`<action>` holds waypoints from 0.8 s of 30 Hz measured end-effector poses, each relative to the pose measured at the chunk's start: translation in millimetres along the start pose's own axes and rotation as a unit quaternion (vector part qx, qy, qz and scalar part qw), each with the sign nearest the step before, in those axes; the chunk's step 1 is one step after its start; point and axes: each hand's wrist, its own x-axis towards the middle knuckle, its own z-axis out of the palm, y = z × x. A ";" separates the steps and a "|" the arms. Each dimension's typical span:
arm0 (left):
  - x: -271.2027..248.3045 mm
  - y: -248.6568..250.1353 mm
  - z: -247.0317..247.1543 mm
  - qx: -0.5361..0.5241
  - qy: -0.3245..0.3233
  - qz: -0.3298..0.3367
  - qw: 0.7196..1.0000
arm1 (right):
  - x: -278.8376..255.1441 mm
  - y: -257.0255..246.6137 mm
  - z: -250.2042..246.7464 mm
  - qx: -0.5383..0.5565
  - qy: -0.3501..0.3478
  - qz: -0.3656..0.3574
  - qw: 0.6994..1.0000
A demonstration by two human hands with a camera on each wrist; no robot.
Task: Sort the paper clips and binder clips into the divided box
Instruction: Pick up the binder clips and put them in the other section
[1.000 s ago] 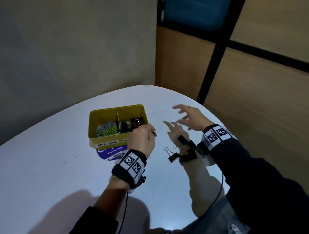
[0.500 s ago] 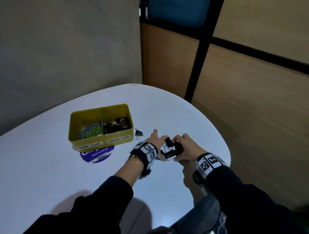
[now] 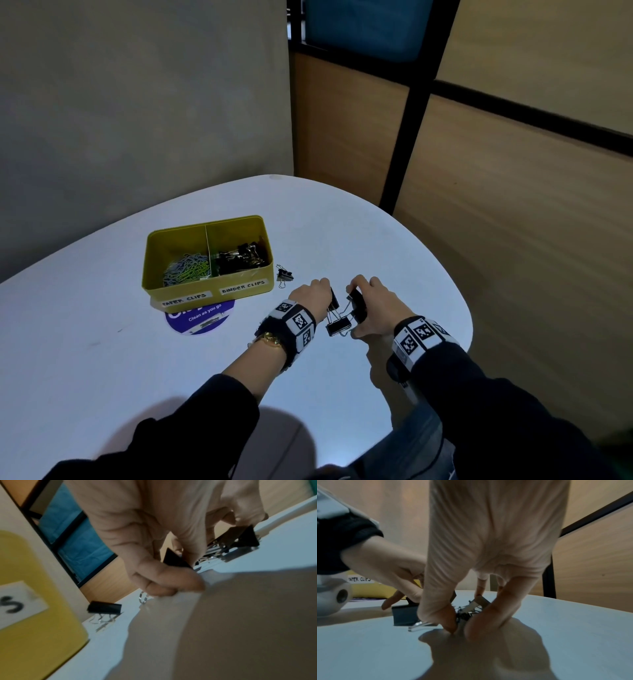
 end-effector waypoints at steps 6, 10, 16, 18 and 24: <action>-21.6 -19.3 -39.7 -0.110 0.088 -0.009 0.990 | 3.5 -6.9 -4.1 -0.031 -0.018 -0.008 0.999; -34.8 -53.7 -80.6 -0.184 0.245 -0.082 0.948 | 11.4 -8.8 -12.3 0.048 0.020 0.025 0.998; -39.3 -112.0 -80.3 -0.050 0.110 -0.201 0.972 | 28.2 -28.0 -28.3 0.024 0.011 0.033 0.999; -40.8 -111.7 -70.0 -0.027 0.119 -0.203 0.972 | 32.3 -36.0 -27.1 -0.008 -0.016 0.041 0.999; -61.6 -47.5 -27.4 -0.041 0.276 -0.075 0.957 | 40.3 -50.5 -17.4 -0.028 -0.052 0.033 0.998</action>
